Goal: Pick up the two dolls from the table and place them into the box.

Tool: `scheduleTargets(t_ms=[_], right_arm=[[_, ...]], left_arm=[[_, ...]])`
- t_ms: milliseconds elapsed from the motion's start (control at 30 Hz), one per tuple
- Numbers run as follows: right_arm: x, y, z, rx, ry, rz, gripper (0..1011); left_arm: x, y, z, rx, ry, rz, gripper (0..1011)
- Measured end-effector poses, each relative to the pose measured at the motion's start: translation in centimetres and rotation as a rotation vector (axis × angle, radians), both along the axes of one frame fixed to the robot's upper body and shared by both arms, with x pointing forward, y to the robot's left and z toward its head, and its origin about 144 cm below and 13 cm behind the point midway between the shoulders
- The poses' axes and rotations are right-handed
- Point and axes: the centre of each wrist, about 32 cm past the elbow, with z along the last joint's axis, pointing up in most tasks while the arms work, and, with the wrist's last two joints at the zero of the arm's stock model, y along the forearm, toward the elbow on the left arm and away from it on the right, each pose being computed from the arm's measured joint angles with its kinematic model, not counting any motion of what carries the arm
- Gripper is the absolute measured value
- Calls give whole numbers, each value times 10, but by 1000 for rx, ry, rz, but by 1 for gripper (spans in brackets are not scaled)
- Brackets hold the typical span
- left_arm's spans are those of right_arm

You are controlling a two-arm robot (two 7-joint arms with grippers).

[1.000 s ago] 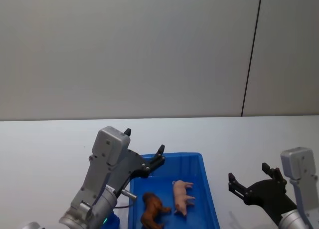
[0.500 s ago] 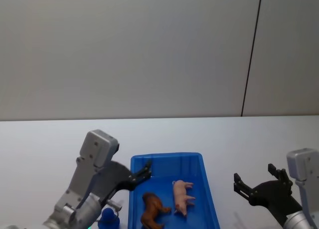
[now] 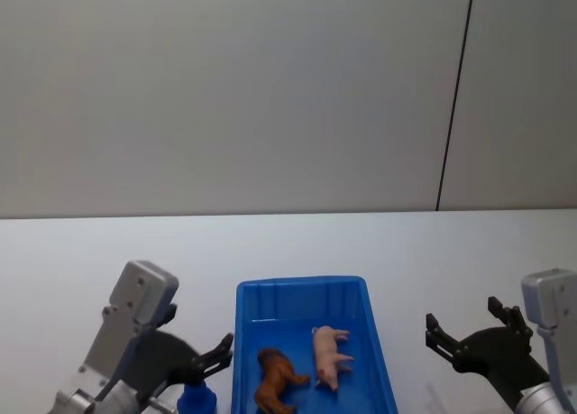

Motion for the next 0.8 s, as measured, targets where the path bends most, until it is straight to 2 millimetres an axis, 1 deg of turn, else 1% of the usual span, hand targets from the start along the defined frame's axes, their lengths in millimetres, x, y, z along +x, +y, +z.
scheduleTargets(t_ms=[367, 800], right_arm=[[0, 0, 0, 0, 0, -2, 1001], [-1, 0, 0, 0, 0, -3, 1001]], left_arm=[[-2, 19, -8, 42, 80, 32, 1001], [5, 34, -20, 66, 150, 19, 1001]])
